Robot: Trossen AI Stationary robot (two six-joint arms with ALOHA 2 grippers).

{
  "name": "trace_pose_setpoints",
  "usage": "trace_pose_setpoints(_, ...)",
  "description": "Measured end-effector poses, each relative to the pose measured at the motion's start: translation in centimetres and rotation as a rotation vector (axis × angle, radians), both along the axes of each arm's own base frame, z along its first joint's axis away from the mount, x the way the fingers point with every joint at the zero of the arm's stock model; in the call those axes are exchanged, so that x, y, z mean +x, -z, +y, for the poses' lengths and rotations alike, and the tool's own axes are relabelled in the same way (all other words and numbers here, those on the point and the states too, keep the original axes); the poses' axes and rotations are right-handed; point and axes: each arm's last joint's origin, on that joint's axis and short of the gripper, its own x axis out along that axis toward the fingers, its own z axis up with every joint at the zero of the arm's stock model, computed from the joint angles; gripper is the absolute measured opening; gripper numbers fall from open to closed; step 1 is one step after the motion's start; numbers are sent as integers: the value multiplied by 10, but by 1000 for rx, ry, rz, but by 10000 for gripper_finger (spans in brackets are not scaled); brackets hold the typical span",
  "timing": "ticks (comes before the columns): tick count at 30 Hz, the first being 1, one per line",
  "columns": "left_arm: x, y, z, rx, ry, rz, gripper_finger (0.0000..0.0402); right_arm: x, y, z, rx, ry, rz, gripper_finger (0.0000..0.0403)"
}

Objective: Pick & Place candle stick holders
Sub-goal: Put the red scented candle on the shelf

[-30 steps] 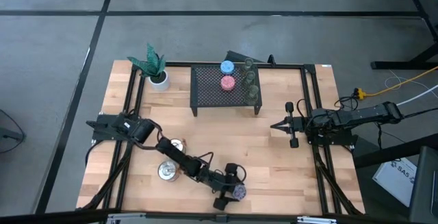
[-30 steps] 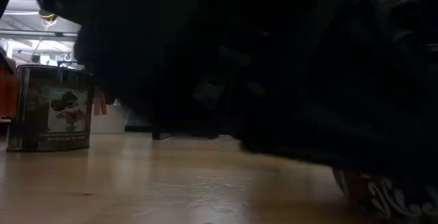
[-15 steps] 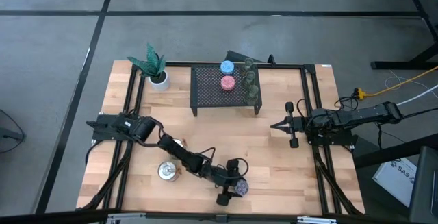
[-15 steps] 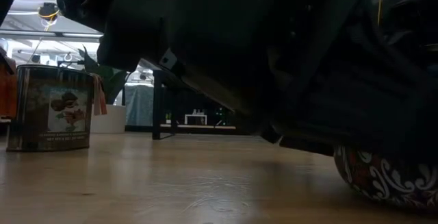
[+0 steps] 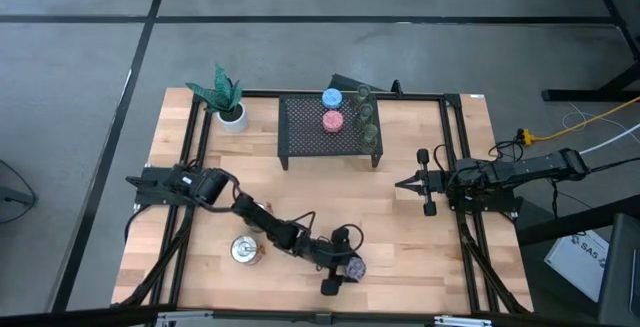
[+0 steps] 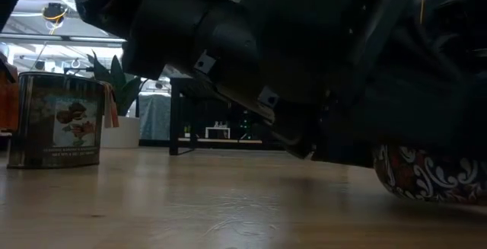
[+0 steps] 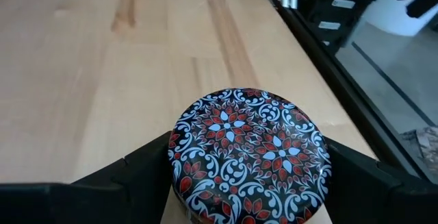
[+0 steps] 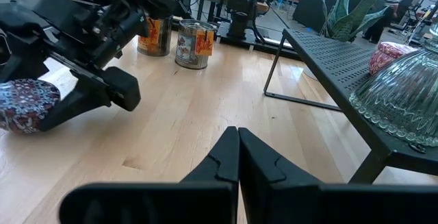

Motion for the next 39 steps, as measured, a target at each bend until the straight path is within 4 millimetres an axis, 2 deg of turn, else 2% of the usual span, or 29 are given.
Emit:
trace_pose_setpoints(4, 3, -7, 7, -9, -22, -9, 293, 0, 0, 0, 0, 0, 0, 3)
trace_pose_setpoints(12, 4, -50, 22, 31, -59, -67, 293, 0, 0, 0, 0, 0, 0, 3)
trace_pose_setpoints(21, -12, -98, 32, 202, -94, -31, 293, 0, 0, 0, 0, 0, 0, 3)
trace_pose_setpoints(27, -20, -120, 36, 269, -118, -53, 293, 0, 0, 0, 0, 0, 0, 3)
trace_pose_setpoints(34, -26, -146, 47, 416, -282, -111, 293, 0, 0, 0, 0, 0, 0, 3)
trace_pose_setpoints(39, -28, -160, 60, 420, -405, -134, 293, 0, 0, 0, 0, 0, 0, 3)
